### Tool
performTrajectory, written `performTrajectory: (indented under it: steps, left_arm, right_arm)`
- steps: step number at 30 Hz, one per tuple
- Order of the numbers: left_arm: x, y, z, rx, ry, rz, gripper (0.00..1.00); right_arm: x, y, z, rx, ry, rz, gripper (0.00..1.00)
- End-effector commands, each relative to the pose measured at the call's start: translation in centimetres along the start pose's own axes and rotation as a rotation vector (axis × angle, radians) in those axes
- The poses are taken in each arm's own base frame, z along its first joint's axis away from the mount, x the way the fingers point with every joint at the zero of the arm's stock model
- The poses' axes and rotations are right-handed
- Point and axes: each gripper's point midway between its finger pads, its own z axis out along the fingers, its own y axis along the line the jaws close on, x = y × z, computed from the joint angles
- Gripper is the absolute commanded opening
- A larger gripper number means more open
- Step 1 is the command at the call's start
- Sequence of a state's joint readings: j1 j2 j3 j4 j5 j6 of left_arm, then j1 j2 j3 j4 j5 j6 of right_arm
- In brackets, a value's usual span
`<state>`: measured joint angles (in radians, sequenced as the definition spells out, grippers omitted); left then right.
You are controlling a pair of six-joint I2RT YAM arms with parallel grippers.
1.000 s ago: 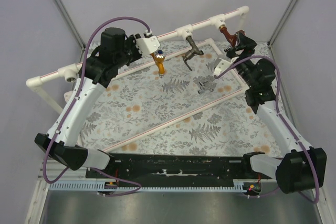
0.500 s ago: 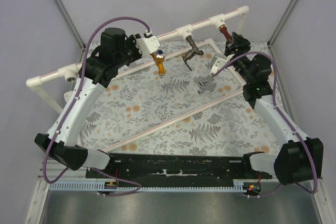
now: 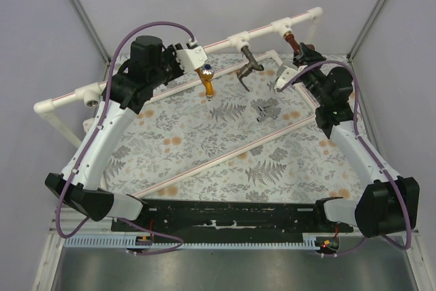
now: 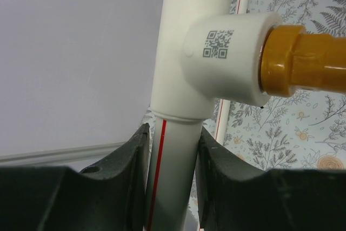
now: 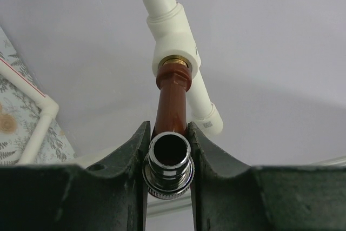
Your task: Install the water faucets
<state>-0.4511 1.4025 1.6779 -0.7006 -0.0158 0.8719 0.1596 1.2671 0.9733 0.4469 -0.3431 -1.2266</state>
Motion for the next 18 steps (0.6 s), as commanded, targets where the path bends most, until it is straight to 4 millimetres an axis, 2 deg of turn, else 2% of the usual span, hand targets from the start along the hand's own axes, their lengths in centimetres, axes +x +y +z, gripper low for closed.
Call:
performTrajectory:
  steps: [1,4,9,18]
  left_arm:
    - [-1.4,-4.7,0.2,0.165,-0.048,-0.199,0.02]
    - [-1.3,-4.8,0.3,0.169,-0.046,-0.197,0.02]
    - [-1.4,-5.0,0.2,0.18,-0.053,-0.198,0.02]
    - [-1.0,-5.5,0.1,0.188,-0.044,-0.198,0.02]
  right_arm:
    - [-1.2,-1.7,0.9,0.025,-0.033,0.177,0.0]
    - [-1.4,-1.0,1.2,0.002,-0.037,0.352,0.0]
    - [-2.8,-1.2,1.8,0.001,-0.077,0.71,0.0]
    - [-2.0,-4.2,2.5,0.157,-0.146,1.469,0.0]
